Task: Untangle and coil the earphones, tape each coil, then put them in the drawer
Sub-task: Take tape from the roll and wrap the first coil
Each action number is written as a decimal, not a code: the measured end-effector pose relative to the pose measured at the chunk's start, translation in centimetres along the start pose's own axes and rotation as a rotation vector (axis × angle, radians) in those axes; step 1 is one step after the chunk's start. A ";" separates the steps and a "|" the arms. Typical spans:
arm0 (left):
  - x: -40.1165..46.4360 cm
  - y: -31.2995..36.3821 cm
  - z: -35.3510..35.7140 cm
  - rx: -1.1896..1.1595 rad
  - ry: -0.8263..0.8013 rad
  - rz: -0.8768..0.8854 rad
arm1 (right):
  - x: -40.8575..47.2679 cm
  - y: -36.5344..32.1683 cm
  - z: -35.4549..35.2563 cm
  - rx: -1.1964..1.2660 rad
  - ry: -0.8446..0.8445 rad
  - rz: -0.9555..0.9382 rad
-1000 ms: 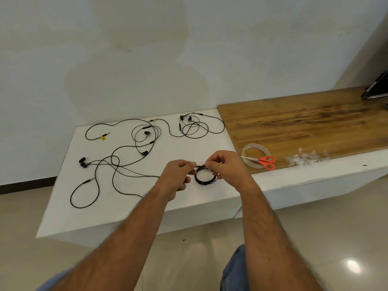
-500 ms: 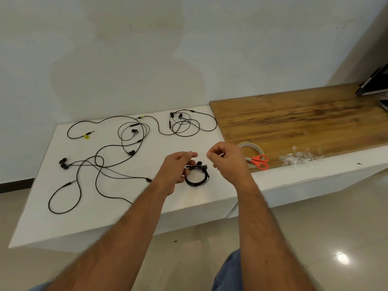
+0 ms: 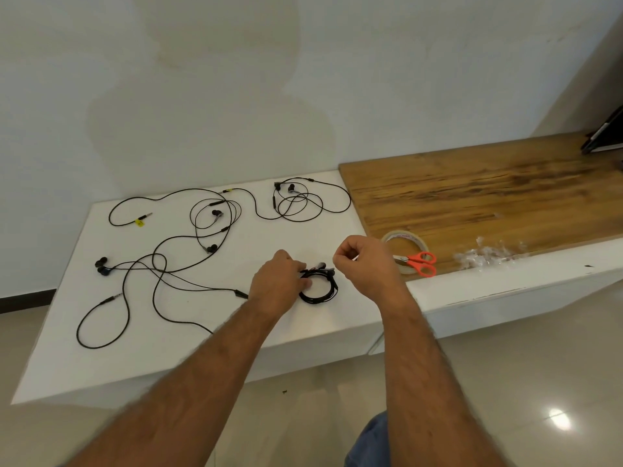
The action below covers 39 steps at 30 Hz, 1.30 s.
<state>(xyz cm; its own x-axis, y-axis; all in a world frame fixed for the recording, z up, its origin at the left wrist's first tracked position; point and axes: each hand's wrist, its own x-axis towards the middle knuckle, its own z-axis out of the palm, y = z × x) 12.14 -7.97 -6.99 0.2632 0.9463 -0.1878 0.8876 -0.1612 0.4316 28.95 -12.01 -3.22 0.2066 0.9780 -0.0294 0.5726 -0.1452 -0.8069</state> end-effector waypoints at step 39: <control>0.7 1.4 -4.4 0.271 -0.124 0.040 | -1.0 -2.0 2.5 -0.279 -0.136 -0.093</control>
<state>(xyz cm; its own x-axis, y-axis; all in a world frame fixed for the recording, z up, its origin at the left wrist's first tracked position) 11.89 -6.32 -2.62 0.3290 0.8989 -0.2894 0.9399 -0.2821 0.1923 25.63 -12.36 -3.04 0.0460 0.9973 -0.0573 0.7836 -0.0716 -0.6171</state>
